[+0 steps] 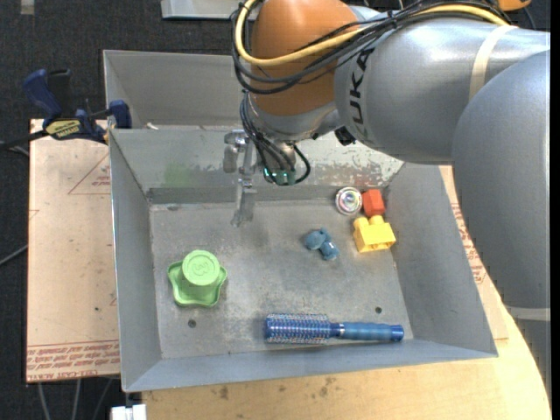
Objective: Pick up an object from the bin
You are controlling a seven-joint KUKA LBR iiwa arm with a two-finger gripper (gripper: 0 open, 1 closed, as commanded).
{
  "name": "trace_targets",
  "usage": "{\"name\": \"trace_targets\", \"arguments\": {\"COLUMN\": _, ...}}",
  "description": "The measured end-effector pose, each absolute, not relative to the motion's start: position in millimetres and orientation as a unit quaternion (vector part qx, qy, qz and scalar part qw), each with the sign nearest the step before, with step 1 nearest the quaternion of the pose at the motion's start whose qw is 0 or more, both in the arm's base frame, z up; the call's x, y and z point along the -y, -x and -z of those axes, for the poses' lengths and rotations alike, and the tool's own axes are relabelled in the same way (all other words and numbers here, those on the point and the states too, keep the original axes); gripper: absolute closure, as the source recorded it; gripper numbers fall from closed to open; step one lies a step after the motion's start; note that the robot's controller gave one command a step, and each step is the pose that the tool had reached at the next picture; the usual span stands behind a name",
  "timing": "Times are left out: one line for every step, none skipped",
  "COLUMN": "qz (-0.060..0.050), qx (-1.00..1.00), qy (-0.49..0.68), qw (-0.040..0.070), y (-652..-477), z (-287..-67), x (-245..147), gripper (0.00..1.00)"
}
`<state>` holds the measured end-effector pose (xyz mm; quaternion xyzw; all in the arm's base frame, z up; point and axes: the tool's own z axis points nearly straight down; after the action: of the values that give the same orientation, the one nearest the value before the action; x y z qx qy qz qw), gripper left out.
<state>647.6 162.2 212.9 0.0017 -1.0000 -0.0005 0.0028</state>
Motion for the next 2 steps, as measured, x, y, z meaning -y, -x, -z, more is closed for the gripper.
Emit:
{"name": "trace_targets", "arguments": {"qz": 0.000, "qx": 0.990, "qy": -0.139, "qw": 0.003, "y": -611.4, "z": -102.2, "x": -121.5, "gripper": 0.00}}
{"name": "trace_targets", "arguments": {"qz": 0.001, "qx": 0.909, "qy": -0.416, "qw": 0.000, "y": -583.2, "z": -69.5, "x": -154.6, "gripper": 0.00}}
